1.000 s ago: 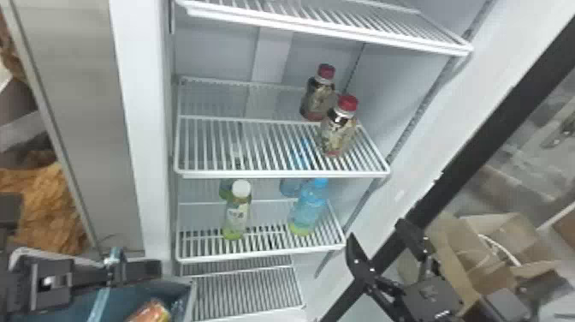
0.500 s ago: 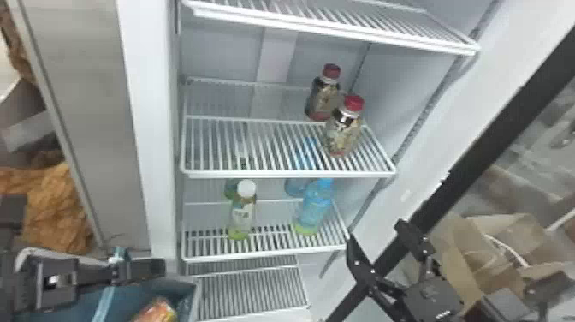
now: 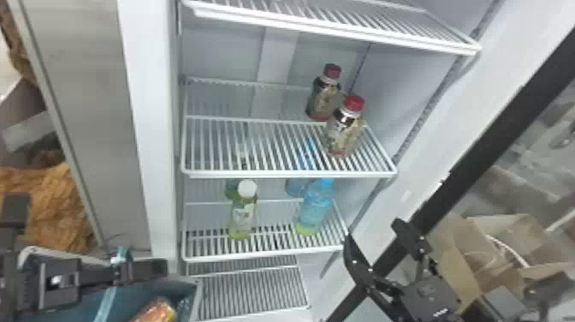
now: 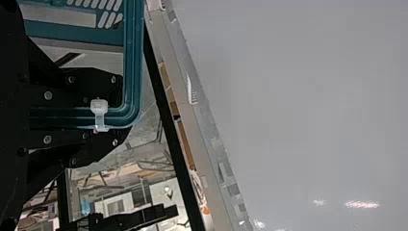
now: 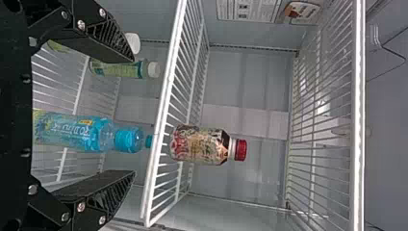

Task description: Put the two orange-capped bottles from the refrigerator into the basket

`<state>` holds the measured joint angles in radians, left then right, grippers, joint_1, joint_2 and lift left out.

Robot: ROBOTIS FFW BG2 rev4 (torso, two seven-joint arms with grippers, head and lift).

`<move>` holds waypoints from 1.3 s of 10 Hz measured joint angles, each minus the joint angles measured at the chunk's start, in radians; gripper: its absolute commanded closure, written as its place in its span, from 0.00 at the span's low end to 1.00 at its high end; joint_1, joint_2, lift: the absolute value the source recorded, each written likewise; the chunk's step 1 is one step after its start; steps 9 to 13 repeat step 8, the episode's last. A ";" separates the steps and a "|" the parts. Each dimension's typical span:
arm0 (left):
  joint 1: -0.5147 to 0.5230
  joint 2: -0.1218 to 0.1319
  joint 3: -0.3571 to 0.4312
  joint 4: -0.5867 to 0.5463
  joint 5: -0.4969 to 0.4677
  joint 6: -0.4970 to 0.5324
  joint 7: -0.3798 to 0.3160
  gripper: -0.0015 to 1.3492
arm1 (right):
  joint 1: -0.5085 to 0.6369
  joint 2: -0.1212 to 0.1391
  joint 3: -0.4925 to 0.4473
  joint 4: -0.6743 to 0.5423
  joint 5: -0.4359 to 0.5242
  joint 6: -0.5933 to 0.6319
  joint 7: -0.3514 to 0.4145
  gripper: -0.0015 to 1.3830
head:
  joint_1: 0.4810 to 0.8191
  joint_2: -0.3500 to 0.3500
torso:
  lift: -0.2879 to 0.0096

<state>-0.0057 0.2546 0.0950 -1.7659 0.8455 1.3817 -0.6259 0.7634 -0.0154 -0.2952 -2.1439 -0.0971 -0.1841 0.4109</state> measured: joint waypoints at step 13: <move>0.001 -0.002 0.001 -0.001 0.004 -0.007 0.000 0.89 | 0.000 -0.002 0.002 -0.002 0.001 -0.016 0.003 0.18 | 0.63 0.06 | 0.83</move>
